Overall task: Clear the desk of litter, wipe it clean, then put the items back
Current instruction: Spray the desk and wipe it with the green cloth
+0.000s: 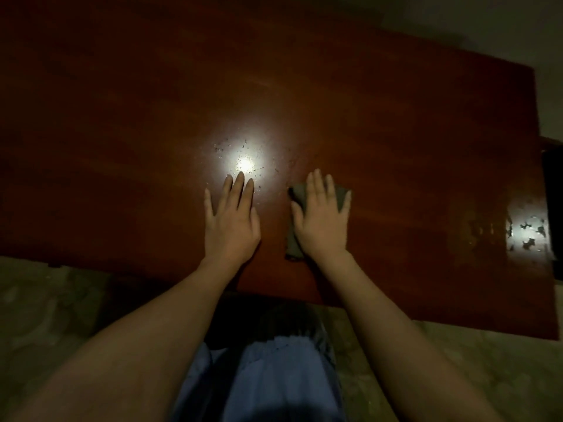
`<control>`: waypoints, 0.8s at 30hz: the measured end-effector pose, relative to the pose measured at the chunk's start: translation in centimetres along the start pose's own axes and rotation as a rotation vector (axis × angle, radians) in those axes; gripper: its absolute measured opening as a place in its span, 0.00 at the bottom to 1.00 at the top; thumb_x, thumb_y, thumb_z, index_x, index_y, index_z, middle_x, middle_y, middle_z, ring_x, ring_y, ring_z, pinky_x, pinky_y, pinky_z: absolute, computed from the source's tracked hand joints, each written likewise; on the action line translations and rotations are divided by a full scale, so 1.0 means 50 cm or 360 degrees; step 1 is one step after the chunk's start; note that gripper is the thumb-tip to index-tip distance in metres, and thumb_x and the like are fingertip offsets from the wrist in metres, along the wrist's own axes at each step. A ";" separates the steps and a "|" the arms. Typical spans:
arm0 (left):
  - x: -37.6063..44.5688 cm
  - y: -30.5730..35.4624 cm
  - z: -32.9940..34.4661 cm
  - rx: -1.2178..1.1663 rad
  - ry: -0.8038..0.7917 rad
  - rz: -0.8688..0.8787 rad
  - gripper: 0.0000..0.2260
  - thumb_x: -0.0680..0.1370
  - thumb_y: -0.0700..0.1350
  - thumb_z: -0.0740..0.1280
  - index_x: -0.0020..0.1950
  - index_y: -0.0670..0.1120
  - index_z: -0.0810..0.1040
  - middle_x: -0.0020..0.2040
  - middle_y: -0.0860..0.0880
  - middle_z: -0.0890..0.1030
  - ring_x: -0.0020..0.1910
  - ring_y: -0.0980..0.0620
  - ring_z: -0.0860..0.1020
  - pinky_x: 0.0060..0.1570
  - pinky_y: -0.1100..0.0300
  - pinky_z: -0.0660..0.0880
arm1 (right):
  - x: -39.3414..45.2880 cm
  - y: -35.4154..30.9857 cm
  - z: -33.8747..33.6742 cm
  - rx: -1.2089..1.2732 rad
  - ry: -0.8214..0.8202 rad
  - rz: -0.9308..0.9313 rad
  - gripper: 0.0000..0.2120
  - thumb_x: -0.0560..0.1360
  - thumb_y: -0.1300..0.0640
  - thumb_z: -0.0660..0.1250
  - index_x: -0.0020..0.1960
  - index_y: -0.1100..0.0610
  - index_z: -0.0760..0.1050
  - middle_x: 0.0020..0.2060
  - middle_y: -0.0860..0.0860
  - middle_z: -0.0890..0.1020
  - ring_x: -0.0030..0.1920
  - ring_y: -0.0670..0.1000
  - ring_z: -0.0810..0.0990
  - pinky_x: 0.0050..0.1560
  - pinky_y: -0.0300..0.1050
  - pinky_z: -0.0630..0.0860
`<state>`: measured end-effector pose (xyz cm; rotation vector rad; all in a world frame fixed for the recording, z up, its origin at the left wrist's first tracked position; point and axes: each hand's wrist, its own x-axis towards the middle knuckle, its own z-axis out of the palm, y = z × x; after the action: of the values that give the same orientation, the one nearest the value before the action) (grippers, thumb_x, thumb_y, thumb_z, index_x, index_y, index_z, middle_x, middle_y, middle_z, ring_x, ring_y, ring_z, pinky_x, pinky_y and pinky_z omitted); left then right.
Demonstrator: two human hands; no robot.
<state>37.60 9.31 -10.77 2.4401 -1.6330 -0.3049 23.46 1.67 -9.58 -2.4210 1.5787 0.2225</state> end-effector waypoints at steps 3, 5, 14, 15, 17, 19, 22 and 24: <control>-0.001 0.002 -0.001 0.0004 0.0005 0.0004 0.25 0.78 0.49 0.49 0.75 0.45 0.63 0.75 0.47 0.63 0.76 0.49 0.56 0.73 0.41 0.48 | -0.074 -0.028 0.035 -0.0083 0.0035 -0.0397 0.30 0.79 0.43 0.49 0.76 0.56 0.57 0.76 0.51 0.58 0.76 0.53 0.54 0.72 0.64 0.48; -0.002 0.002 -0.001 -0.0004 -0.0003 0.0005 0.25 0.79 0.49 0.50 0.75 0.46 0.63 0.76 0.47 0.61 0.76 0.50 0.55 0.74 0.41 0.47 | -0.130 -0.007 0.055 -0.0129 0.0006 -0.0634 0.30 0.77 0.44 0.50 0.75 0.56 0.61 0.75 0.51 0.62 0.75 0.52 0.59 0.72 0.66 0.55; -0.002 0.005 -0.003 -0.0106 0.0088 -0.0019 0.23 0.78 0.47 0.52 0.73 0.44 0.66 0.74 0.46 0.65 0.75 0.49 0.58 0.73 0.42 0.48 | -0.163 0.306 0.008 -0.0092 -0.0067 -0.0331 0.29 0.79 0.43 0.46 0.78 0.52 0.48 0.76 0.48 0.56 0.76 0.50 0.55 0.74 0.57 0.46; -0.002 0.007 -0.003 -0.0125 0.0101 -0.0022 0.23 0.78 0.47 0.53 0.72 0.44 0.67 0.74 0.46 0.66 0.75 0.48 0.59 0.73 0.42 0.48 | -0.131 0.318 -0.004 -0.0035 -0.0029 -0.0128 0.29 0.79 0.43 0.45 0.78 0.52 0.49 0.76 0.48 0.55 0.76 0.49 0.52 0.74 0.57 0.44; -0.001 0.009 -0.006 -0.0174 0.0121 -0.0047 0.22 0.78 0.45 0.55 0.71 0.43 0.69 0.72 0.45 0.68 0.74 0.47 0.61 0.73 0.42 0.49 | -0.048 0.309 -0.027 0.0010 0.0064 0.0191 0.29 0.80 0.44 0.46 0.78 0.53 0.49 0.77 0.49 0.52 0.77 0.49 0.47 0.74 0.59 0.43; 0.011 0.018 -0.016 -0.0222 0.0122 -0.0150 0.19 0.78 0.42 0.58 0.70 0.43 0.70 0.71 0.45 0.70 0.73 0.47 0.63 0.72 0.43 0.50 | 0.046 0.268 -0.048 0.0018 0.0089 0.0354 0.28 0.82 0.45 0.48 0.78 0.55 0.47 0.78 0.50 0.50 0.77 0.50 0.46 0.74 0.61 0.43; 0.041 0.049 -0.031 -0.0248 0.0166 -0.0312 0.17 0.79 0.40 0.58 0.67 0.42 0.72 0.66 0.44 0.73 0.68 0.46 0.67 0.70 0.47 0.57 | 0.129 0.179 -0.067 -0.0005 0.0016 0.0119 0.29 0.82 0.45 0.47 0.78 0.55 0.43 0.78 0.50 0.46 0.77 0.51 0.43 0.73 0.62 0.40; 0.070 0.081 -0.036 -0.0264 0.0187 -0.0281 0.16 0.79 0.40 0.57 0.66 0.42 0.73 0.64 0.44 0.74 0.67 0.45 0.67 0.68 0.48 0.59 | 0.125 0.135 -0.055 -0.0090 -0.0065 -0.0262 0.30 0.81 0.44 0.46 0.78 0.54 0.43 0.78 0.50 0.46 0.77 0.51 0.43 0.72 0.62 0.38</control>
<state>35.81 4.64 -8.19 2.4291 -1.2943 -0.3037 19.82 -7.23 -9.33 -2.5562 1.3649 0.2877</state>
